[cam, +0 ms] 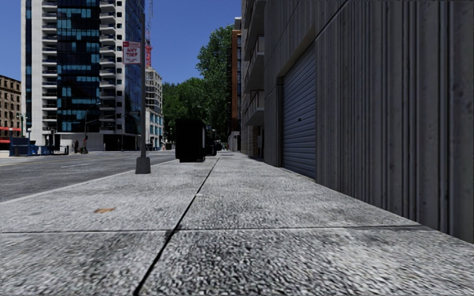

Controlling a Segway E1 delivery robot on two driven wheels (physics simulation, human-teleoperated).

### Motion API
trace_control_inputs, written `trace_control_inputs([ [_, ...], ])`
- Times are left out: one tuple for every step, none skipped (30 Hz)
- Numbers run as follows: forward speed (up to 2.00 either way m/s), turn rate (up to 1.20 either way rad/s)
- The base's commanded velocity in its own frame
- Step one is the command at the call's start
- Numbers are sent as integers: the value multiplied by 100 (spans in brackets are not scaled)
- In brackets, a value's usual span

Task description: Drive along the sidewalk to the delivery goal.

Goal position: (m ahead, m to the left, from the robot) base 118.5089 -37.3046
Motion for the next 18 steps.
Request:
trace_control_inputs([
  [198, 0],
  [198, 0],
  [198, 0],
  [198, 0],
  [198, 0],
  [198, 0],
  [198, 0],
  [198, 0],
  [198, 0],
  [198, 0],
  [198, 0],
  [198, 0],
  [198, 0],
  [198, 0],
  [198, 0],
  [198, 0],
  [198, 0],
  [198, 0],
])
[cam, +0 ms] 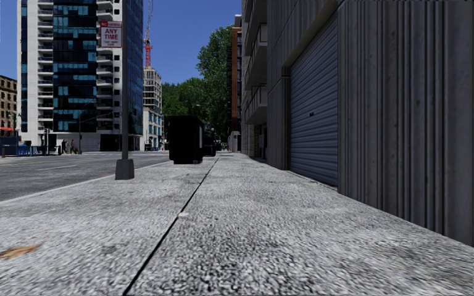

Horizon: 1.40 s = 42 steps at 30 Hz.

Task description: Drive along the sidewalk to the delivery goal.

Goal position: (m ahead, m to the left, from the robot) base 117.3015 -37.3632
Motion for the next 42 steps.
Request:
trace_control_inputs([
  [198, 0],
  [198, 0],
  [198, 0],
  [198, 0],
  [198, 0],
  [198, 0],
  [198, 0],
  [198, 0],
  [198, 0],
  [198, 0],
  [198, 0],
  [198, 0],
  [198, 0],
  [198, 0],
  [198, 0],
  [198, 0],
  [198, 0],
  [197, 0],
  [197, 0],
  [197, 0],
  [197, 0],
  [197, 0],
  [196, 0],
  [196, 0],
  [196, 0],
  [196, 0],
  [196, 0],
  [196, 0],
  [196, 0],
  [196, 0],
  [196, 0],
  [196, 0],
  [196, 0],
  [196, 0],
  [196, 0],
  [196, 0],
  [196, 0],
  [196, 0],
  [196, 0],
  [196, 0],
  [196, 0],
  [196, 0],
])
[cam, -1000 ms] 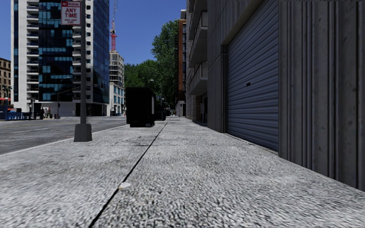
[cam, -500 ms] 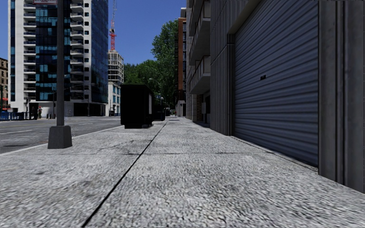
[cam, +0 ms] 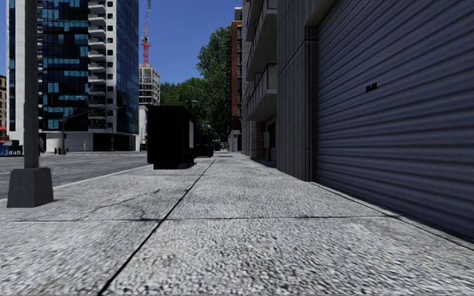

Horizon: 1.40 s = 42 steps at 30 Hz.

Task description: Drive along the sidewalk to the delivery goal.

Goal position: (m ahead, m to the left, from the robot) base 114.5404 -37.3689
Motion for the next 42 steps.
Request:
trace_control_inputs([
  [196, 0],
  [196, 0],
  [196, 0],
  [196, 0],
  [196, 0],
  [196, 0],
  [196, 0],
  [196, 0],
  [196, 0],
  [196, 0],
  [196, 0],
  [196, 0],
  [196, 0],
  [196, 0],
  [196, 0],
  [196, 0],
  [196, 0],
  [196, 0],
  [196, 0],
  [196, 0],
  [196, 0],
  [196, 0],
  [196, 0],
  [196, 0],
  [196, 0],
  [196, 0],
  [196, 0],
  [196, 0],
  [196, 0],
  [196, 0],
  [196, 0],
  [196, 0],
  [196, 0],
  [196, 0],
  [196, 0],
  [196, 0],
  [196, 0],
  [196, 0],
  [196, 0],
  [196, 0],
  [196, 0],
  [196, 0],
])
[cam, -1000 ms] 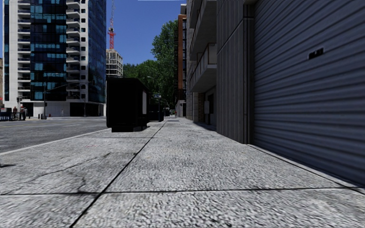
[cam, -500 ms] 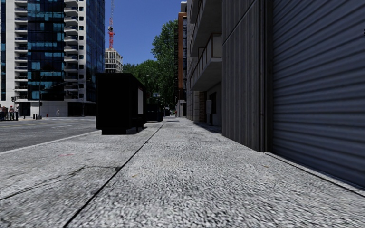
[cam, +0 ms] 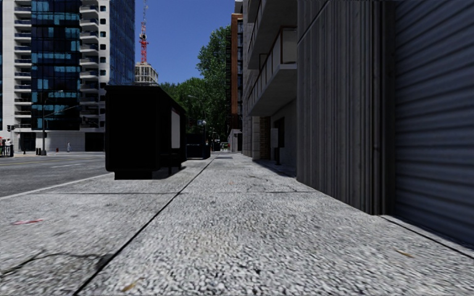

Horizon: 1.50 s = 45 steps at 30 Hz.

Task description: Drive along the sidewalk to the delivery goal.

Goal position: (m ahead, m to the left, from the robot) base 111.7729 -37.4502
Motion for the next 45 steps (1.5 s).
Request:
trace_control_inputs([
  [196, 0],
  [196, 0],
  [196, 0],
  [196, 0],
  [196, 0],
  [198, 0],
  [200, 0],
  [200, 0],
  [200, 0],
  [200, 0],
  [200, 0],
  [200, 0],
  [200, 0],
  [200, 0],
  [200, 0],
  [200, 0],
  [200, 0],
  [200, 0],
  [200, 0],
  [200, 0],
  [198, 0],
  [197, 0],
  [197, 0],
  [197, 0],
  [197, 0],
  [199, 0],
  [200, 0],
  [200, 0],
  [200, 0],
  [200, 0],
  [200, 0],
  [200, 0],
  [200, 0],
  [200, 0],
  [200, 0],
  [200, 0],
  [200, 0],
  [200, 0],
  [200, 0],
  [200, 0],
  [200, 0],
  [200, 0],
  [200, 0],
  [200, 0],
  [200, 0],
])
